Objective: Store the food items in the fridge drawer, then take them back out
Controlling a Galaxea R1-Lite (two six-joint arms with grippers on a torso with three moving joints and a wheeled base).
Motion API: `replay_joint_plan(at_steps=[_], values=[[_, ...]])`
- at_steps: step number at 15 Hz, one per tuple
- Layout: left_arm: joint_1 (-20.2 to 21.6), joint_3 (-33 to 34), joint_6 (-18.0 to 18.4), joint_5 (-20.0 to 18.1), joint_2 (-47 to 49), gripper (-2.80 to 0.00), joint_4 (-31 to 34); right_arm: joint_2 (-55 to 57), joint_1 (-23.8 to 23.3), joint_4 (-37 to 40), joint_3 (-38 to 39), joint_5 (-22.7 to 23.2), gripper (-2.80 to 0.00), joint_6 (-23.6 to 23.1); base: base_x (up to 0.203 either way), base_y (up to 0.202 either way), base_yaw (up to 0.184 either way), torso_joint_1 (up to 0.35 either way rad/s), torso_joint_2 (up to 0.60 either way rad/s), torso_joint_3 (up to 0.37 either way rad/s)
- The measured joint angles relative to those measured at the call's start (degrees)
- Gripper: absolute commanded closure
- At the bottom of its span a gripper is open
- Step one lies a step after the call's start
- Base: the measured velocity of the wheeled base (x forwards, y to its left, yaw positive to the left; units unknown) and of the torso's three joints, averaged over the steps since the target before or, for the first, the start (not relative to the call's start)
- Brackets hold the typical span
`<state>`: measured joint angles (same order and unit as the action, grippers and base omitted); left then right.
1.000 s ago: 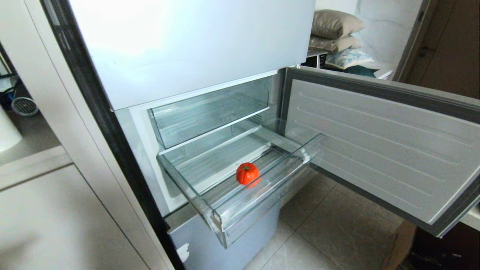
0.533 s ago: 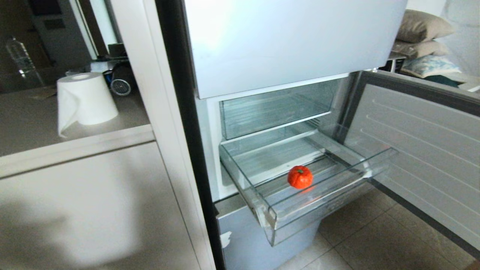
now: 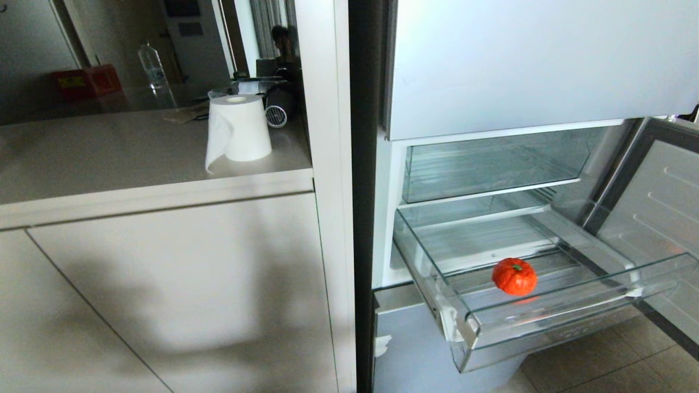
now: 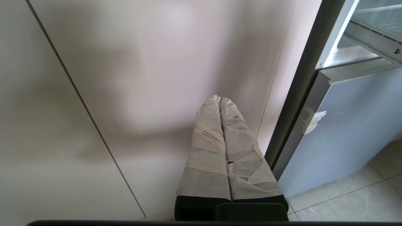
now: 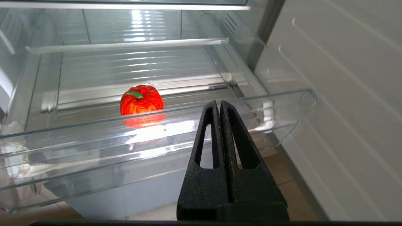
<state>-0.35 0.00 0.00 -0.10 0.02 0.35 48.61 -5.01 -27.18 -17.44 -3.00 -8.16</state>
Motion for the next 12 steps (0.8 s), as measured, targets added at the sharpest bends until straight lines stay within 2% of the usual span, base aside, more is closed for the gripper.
replay_joint_plan(at_steps=[2,7,8,9,12], values=[[0.0,0.0,0.0,0.0,0.0,0.0,0.0,1.3,-0.1,8.1,-7.1,0.2,0.0,-1.2,0.0,0.0,0.0,0.0,0.0,0.0],[0.0,0.0,0.0,0.0,0.0,0.0,0.0,13.8,0.6,40.5,-32.9,2.7,0.0,-0.8,0.0,0.0,0.0,0.0,0.0,0.0],[0.0,0.0,0.0,0.0,0.0,0.0,0.0,17.9,1.0,44.7,-36.2,2.9,-2.15,-0.5,0.0,0.0,0.0,0.0,0.0,0.0],[0.0,0.0,0.0,0.0,0.0,0.0,0.0,22.2,1.5,47.6,-39.0,3.1,-2.8,-0.1,0.0,0.0,0.0,0.0,0.0,0.0],[0.0,0.0,0.0,0.0,0.0,0.0,0.0,32.5,3.9,50.4,-44.5,3.5,-2.8,1.8,0.0,0.0,0.0,0.0,0.0,0.0]])
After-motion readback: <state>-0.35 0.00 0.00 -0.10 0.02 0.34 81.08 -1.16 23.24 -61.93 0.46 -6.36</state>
